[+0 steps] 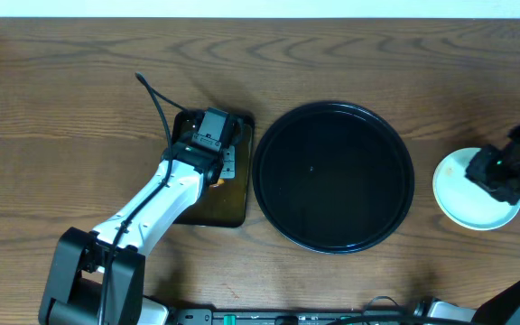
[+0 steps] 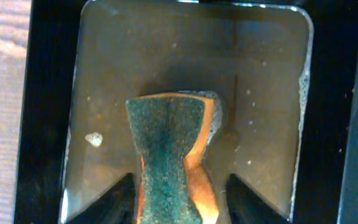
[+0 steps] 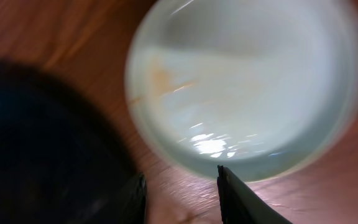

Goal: Clean dirty plates on tray and stack at the side

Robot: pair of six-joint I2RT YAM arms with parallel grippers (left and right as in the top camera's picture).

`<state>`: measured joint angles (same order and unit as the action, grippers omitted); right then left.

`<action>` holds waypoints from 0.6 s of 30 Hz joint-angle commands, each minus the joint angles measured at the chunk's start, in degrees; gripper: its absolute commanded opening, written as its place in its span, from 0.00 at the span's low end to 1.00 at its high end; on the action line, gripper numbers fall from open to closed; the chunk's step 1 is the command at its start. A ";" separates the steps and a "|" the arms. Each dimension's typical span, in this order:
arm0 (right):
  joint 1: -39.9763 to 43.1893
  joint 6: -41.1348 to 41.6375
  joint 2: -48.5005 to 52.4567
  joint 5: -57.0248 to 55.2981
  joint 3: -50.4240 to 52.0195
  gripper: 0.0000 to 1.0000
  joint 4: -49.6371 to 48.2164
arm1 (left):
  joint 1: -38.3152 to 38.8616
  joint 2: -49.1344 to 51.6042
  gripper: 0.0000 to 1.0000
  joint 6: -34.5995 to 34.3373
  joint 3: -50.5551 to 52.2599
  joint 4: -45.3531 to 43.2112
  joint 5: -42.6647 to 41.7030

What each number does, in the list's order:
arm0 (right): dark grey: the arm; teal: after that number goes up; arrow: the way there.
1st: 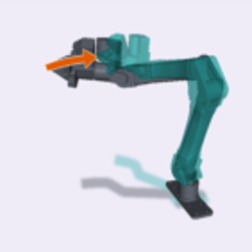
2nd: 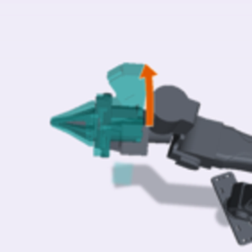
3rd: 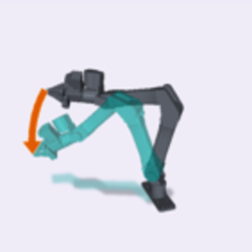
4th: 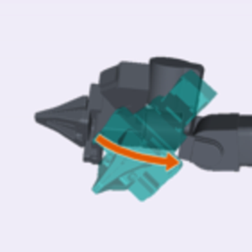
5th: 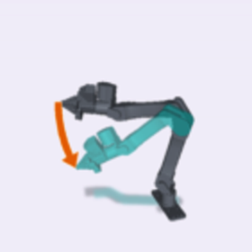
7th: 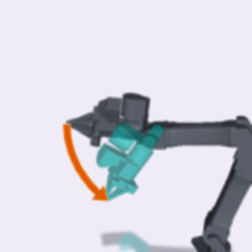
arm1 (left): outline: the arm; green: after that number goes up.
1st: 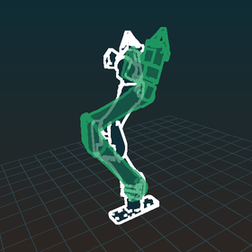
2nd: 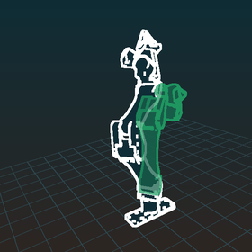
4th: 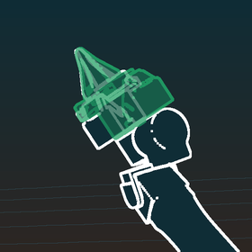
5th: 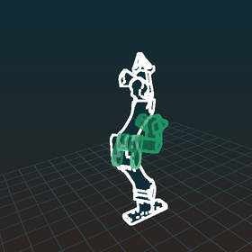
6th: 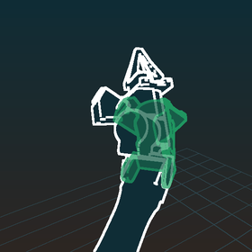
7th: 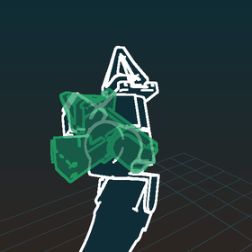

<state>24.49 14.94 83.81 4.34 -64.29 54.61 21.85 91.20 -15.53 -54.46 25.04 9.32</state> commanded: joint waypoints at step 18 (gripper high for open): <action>-3.80 -7.56 -0.94 10.93 3.19 0.34 0.24 | -6.86 4.63 0.26 -1.66 -0.72 -8.04 -2.56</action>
<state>21.19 8.45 83.81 14.55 -61.36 54.83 16.60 93.21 -16.32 -54.46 16.71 9.13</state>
